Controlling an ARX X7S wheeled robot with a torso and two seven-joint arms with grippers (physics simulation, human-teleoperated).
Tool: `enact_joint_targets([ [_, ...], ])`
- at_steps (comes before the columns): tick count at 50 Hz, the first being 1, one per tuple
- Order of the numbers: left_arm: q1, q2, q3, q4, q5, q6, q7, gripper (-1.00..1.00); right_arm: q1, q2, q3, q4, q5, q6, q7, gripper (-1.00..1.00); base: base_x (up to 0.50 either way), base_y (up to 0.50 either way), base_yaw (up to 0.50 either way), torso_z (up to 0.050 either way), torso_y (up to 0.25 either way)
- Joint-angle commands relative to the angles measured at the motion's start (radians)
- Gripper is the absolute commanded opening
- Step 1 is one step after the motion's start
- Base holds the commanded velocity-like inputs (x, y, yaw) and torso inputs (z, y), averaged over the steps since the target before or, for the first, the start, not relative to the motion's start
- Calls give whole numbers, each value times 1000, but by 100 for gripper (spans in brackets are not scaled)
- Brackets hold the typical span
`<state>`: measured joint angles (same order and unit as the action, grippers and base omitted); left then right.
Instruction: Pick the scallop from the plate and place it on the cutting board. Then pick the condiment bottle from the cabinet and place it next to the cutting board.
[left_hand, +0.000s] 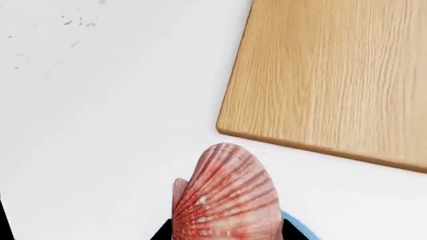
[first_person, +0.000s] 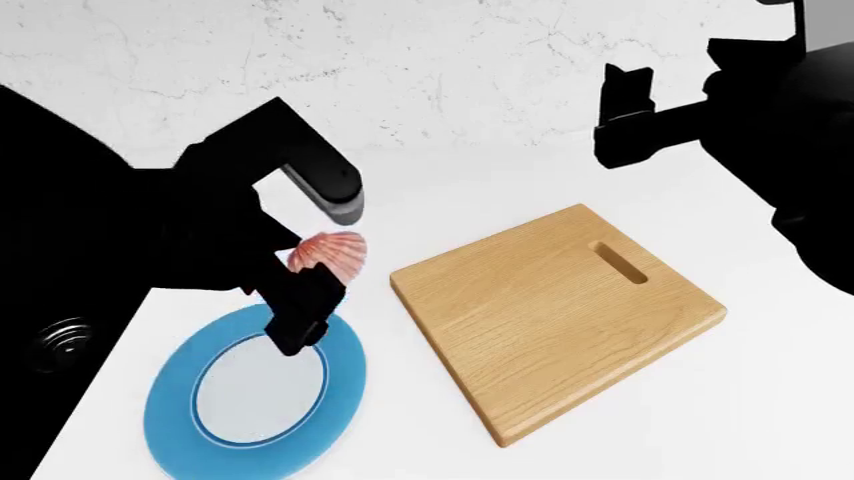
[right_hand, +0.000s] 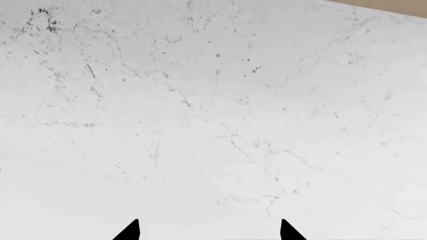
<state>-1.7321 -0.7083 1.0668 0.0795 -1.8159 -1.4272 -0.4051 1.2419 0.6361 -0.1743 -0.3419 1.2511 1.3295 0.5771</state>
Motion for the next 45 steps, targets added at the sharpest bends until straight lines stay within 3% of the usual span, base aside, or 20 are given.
enact_joint_targets([
  [1, -23, 131, 16, -71, 130, 38, 95, -100, 6, 33, 15, -8, 21, 9, 13, 100, 0, 0, 0, 0, 0],
  [14, 11, 296, 95, -161, 355, 154, 274, -100, 16, 62, 36, -20, 68, 27, 42, 100, 0, 0, 0, 0, 0],
  [33, 100, 490, 179, -289, 476, 258, 303, -100, 16, 72, 33, -20, 94, 22, 58, 100, 0, 0, 0, 0, 0],
  [45, 153, 557, 214, -372, 541, 330, 319, -100, 24, 78, 26, -17, 108, 22, 68, 100, 0, 0, 0, 0, 1],
])
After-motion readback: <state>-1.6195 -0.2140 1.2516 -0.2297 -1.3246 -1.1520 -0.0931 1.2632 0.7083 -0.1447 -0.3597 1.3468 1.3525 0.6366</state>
